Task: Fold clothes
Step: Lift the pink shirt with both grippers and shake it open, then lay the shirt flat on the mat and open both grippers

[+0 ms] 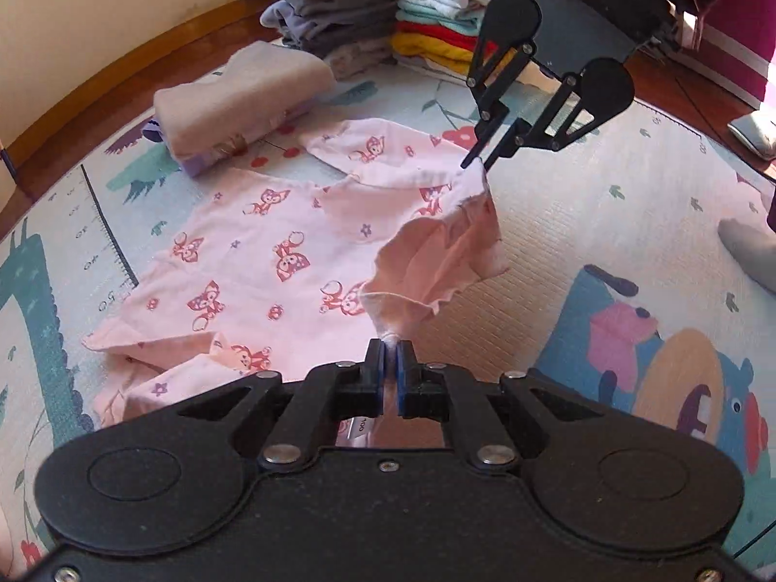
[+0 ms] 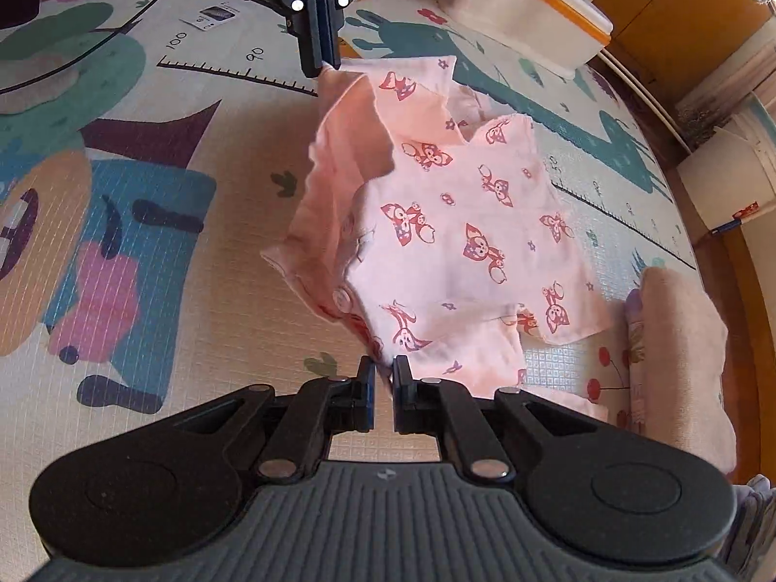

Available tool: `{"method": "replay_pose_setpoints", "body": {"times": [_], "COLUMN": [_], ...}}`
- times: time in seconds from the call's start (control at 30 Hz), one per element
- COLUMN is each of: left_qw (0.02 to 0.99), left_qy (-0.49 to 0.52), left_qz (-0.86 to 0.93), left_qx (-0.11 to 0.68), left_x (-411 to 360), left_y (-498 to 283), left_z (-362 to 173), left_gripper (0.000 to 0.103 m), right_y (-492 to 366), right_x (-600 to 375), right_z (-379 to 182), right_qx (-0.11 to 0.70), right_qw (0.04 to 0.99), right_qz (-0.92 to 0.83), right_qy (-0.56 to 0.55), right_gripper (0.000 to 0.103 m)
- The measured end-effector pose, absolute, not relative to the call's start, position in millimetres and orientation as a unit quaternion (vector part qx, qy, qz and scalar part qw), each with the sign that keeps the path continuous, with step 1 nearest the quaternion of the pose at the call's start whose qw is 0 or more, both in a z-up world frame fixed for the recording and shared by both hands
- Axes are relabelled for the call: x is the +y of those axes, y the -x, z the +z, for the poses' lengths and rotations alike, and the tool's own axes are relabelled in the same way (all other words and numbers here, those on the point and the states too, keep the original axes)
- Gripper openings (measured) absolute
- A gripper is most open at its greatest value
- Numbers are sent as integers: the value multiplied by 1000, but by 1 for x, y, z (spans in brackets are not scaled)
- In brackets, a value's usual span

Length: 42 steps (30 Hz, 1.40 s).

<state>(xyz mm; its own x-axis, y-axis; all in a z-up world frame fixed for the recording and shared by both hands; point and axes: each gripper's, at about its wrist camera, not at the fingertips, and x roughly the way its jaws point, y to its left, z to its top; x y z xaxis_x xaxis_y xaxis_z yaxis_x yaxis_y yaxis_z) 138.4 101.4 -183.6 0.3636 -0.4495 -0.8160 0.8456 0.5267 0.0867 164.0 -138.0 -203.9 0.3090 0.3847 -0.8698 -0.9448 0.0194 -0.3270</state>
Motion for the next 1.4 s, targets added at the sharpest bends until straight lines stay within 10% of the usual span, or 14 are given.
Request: {"method": "replay_pose_setpoints", "body": {"times": [0.73, 0.9, 1.2, 1.4], "left_qw": [675, 687, 772, 741], "left_qy": [-336, -291, -115, -187], "left_qz": [-483, -468, -399, -431], "left_qx": [445, 474, 481, 480], "left_x": [71, 87, 67, 40], "left_y": [-37, -39, -73, -56], "left_z": [-253, -239, -230, -255], "left_gripper": [2, 3, 3, 4], "right_y": [-82, -85, -97, -76], "right_x": [-151, -160, -122, -134], "right_z": [-242, -223, -233, -235], "right_qx": [377, 391, 434, 399], "right_qw": [558, 538, 618, 605], "right_qz": [566, 595, 563, 572], "right_qy": [475, 452, 336, 385], "right_gripper": [10, 30, 20, 19]}}
